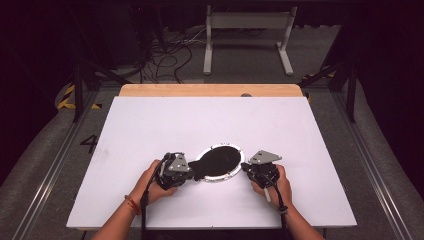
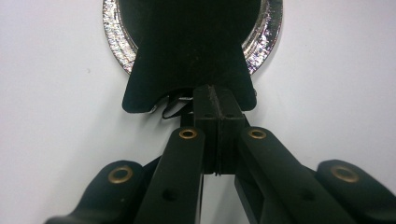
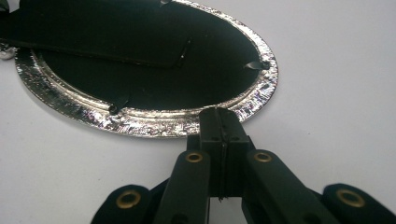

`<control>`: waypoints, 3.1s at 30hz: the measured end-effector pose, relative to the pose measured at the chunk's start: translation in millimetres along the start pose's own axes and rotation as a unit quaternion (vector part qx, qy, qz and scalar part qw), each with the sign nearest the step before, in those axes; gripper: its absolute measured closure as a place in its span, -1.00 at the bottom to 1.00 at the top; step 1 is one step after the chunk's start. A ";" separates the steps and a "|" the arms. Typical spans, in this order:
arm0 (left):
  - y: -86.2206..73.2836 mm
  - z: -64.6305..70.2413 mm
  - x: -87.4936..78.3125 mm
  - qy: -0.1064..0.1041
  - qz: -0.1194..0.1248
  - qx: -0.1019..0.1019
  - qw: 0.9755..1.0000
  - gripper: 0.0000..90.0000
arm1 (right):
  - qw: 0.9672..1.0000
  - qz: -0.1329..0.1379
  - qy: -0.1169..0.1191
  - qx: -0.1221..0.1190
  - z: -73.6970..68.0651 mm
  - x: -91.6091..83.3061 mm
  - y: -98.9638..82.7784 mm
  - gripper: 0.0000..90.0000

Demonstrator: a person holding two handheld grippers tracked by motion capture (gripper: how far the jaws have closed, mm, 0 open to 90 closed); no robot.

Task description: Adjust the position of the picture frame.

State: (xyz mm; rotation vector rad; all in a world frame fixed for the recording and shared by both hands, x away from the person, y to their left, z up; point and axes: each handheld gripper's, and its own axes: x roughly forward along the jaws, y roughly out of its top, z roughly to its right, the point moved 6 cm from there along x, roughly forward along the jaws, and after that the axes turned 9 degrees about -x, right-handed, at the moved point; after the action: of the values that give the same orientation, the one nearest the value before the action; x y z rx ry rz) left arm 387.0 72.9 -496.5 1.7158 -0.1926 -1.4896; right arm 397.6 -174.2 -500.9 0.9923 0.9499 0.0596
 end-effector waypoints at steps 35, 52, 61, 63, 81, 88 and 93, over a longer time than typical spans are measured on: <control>10.2 -43.2 8.3 0.046 0.021 -0.081 0.995 1.00 | 0.998 0.007 0.062 -0.032 -28.0 -3.7 3.4 1.00; 5.9 -13.1 8.8 0.035 0.001 -0.042 0.998 1.00 | 0.999 0.003 0.041 -0.020 -12.6 -3.2 0.6 1.00; 2.1 -17.1 6.7 0.029 0.002 -0.050 0.998 0.89 | 0.999 -0.006 0.035 -0.017 -12.7 -4.5 1.5 0.98; 1.8 -17.3 7.1 0.028 0.005 -0.049 0.998 0.90 | 0.998 -0.007 0.050 -0.022 -17.2 -7.5 1.9 0.98; 3.7 -2.5 12.1 0.013 0.019 -0.047 0.999 1.00 | 0.999 -0.002 0.042 -0.024 -17.6 -1.9 4.2 1.00; 5.2 4.8 14.1 0.005 0.020 -0.051 0.998 1.00 | 1.000 -0.002 0.029 -0.006 -4.6 -0.4 2.0 1.00; 8.1 15.2 17.6 -0.005 0.022 -0.051 0.998 1.00 | 1.000 -0.005 0.012 -0.010 1.8 0.1 1.1 1.00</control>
State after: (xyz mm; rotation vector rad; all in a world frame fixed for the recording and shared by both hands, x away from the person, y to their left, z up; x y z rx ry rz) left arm 381.9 49.8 -503.5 1.6139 -0.1557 -1.4512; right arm 399.3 -174.8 -499.7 0.9706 0.9746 0.0736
